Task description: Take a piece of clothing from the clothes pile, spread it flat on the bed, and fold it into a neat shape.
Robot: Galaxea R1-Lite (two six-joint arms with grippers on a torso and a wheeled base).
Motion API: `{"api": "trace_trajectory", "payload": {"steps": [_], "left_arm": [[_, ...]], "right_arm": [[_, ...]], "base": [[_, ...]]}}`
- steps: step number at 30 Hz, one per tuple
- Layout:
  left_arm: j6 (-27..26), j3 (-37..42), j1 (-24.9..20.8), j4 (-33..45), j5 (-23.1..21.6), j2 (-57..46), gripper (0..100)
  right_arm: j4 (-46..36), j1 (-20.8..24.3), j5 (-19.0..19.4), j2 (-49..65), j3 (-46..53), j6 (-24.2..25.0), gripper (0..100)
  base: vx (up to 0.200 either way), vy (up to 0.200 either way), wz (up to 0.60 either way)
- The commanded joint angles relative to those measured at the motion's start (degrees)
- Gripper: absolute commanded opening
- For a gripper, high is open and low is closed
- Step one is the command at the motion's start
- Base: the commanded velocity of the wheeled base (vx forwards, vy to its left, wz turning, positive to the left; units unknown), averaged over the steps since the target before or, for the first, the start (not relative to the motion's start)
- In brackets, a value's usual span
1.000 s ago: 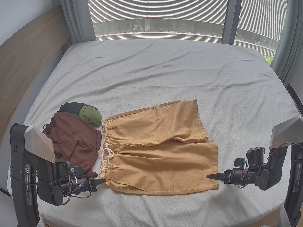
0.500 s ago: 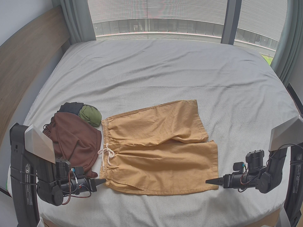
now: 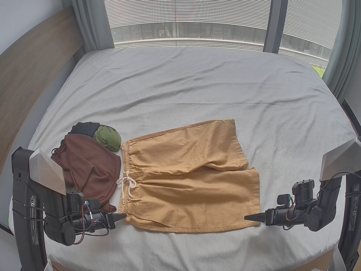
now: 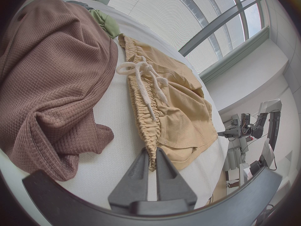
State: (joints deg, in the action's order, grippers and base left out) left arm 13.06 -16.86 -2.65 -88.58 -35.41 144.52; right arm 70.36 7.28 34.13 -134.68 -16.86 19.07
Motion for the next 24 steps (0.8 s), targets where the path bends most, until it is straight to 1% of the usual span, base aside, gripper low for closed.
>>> {"api": "trace_trajectory", "payload": {"steps": [1,2,3,21,24], "left_arm": [[0.04,-0.02,0.01,-0.02,-0.01,0.15,0],[0.04,-0.02,0.01,-0.02,-0.01,0.06,0],[0.04,-0.02,0.01,-0.02,-0.01,0.15,0],[0.04,0.07,0.01,-0.02,-0.01,0.24,0],[0.39,0.86,-0.08,-0.1,-0.62,-0.55,0]], "right_arm": [[0.04,0.11,0.06,-0.23,-0.02,0.01,100],[0.04,0.11,0.06,-0.23,-0.1,0.01,100],[0.04,0.11,-0.03,-0.14,-0.1,0.01,0],[0.04,0.11,0.06,-0.14,0.07,0.01,0],[-0.58,0.02,0.06,1.09,0.78,-0.08,0]], "base": [[0.0,0.0,0.0],[0.0,0.0,0.0],[0.0,0.0,0.0],[0.0,0.0,0.0],[0.0,0.0,0.0]]}}
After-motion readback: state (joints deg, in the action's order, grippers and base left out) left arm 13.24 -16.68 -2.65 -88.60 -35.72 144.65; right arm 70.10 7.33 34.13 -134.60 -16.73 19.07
